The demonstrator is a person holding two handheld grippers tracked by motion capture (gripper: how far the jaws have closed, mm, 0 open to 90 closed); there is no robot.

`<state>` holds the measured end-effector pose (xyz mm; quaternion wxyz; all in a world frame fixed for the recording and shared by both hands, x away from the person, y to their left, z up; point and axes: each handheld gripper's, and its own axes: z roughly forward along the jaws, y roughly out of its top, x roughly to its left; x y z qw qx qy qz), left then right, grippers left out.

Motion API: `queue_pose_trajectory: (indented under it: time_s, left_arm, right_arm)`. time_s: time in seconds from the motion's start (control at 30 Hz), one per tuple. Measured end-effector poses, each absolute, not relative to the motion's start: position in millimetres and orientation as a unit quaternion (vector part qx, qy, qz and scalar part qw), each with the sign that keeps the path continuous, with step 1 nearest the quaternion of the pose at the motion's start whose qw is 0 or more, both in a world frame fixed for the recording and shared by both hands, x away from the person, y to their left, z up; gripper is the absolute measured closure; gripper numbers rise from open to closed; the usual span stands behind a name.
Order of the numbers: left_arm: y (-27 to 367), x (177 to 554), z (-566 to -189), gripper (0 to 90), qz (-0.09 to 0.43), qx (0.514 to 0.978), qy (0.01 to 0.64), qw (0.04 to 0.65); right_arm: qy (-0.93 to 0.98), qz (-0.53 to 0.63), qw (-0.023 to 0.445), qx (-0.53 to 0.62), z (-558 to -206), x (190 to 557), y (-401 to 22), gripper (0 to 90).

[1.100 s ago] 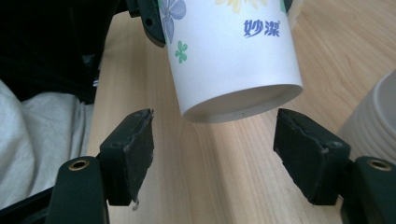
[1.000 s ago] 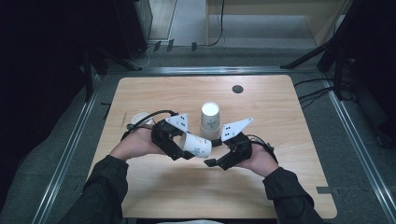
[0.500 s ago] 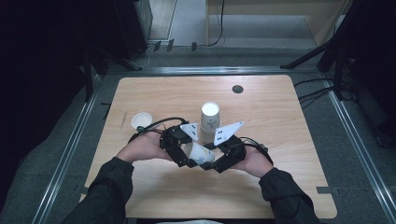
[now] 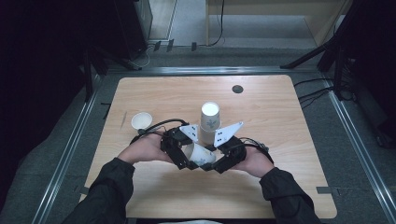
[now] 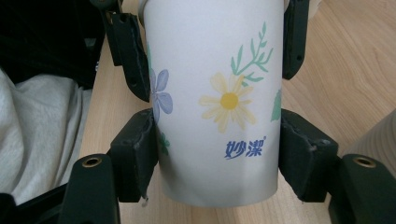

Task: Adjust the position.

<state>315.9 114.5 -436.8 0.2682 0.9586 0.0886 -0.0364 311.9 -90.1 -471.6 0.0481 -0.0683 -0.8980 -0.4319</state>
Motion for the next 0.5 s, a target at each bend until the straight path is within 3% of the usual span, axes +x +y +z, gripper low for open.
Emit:
queue_pose_trajectory:
  time_s: [0.17, 0.5]
  left_arm:
    - [122.5, 317.6, -433.2, 13.5, -0.036, 0.949, 0.106, 0.296]
    - [136.7, 314.7, -430.4, 13.5, -0.028, 0.934, 0.124, 0.335]
  right_arm:
    - [-0.894, -0.439, 0.046, -0.079, -468.3, 313.9, -96.4, 34.3]
    - [-0.879, -0.467, 0.043, -0.089, -460.6, 315.2, -109.6, 34.2]
